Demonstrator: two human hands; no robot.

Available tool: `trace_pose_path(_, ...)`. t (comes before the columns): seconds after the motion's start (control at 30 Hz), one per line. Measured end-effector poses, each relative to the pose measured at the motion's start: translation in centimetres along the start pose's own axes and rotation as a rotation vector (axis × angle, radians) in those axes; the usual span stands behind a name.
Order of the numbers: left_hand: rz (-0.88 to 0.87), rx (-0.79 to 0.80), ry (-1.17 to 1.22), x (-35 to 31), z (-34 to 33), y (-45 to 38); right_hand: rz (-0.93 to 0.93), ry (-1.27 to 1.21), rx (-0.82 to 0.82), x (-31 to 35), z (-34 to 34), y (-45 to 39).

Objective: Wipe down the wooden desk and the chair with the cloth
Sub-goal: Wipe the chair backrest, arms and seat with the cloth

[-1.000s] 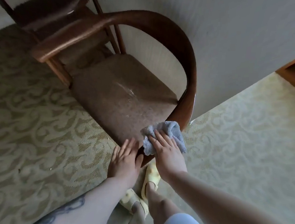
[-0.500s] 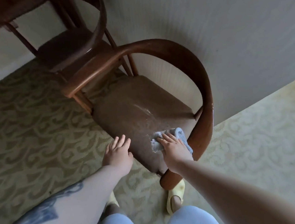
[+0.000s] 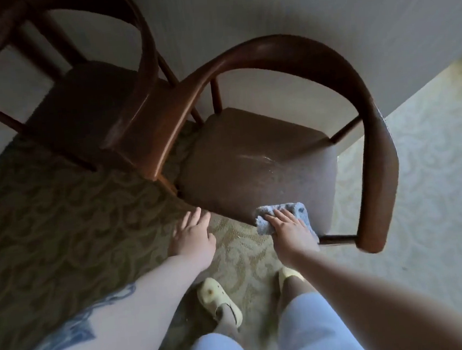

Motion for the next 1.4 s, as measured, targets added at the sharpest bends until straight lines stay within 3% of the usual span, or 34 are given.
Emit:
trace_pose_path(0.5, -0.074, 0.105, -0.1, 3.8, 0.1, -7.7, -0.118, -0.146, 0.037, 3.2, -5.1, -5.5)
trace_pose_path(0.73, -0.228, 0.15, -0.098, 3.0, -2.1, -14.9, -0.202, -0.176, 0.033, 6.1, -8.4, -10.0)
trace_pose_path(0.9, -0.199, 0.116, -0.045, 5.5, -4.4, -20.1, -0.029, -0.029, -0.074, 11.3, -10.7, -15.7)
trace_pose_path(0.97, -0.195, 0.076, 0.018, 6.0, -5.1, -21.5, 0.092, 0.077, -0.041, 13.4, -12.7, -18.0)
trace_pose_path(1.07, -0.218, -0.011, 0.058, 6.0, -6.6, -23.0, 0.117, 0.17, -0.013, 13.4, -16.1, -20.9)
trace_pose_path(1.17, -0.269, -0.145, 0.119, 5.6, -7.8, -24.1, 0.168, 0.201, -0.169, 11.9, -16.6, -22.5)
trace_pose_path(1.23, -0.327, -0.219, 0.137, 4.9, -8.0, -24.8, 0.0, 0.144, -0.337, 8.5, -15.5, -22.5)
trace_pose_path(1.33, -0.335, -0.296, 0.074, 4.3, -8.4, -25.5, -0.474, -0.008, -0.439, 4.3, -16.3, -18.6)
trace_pose_path(1.4, -0.304, -0.339, 0.027, 4.0, -8.6, -25.4, -0.36, -0.036, -0.416, 6.9, -17.9, -17.4)
Point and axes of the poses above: each hand's wrist, its own y-axis away from the middle knuckle, its own z-axis out of the back of the hand, x = y × z, the point moved 9 cm from there along -y, towards the middle knuckle, and after that the axes turned 4 degrees about -x, right-handed, at the moved point
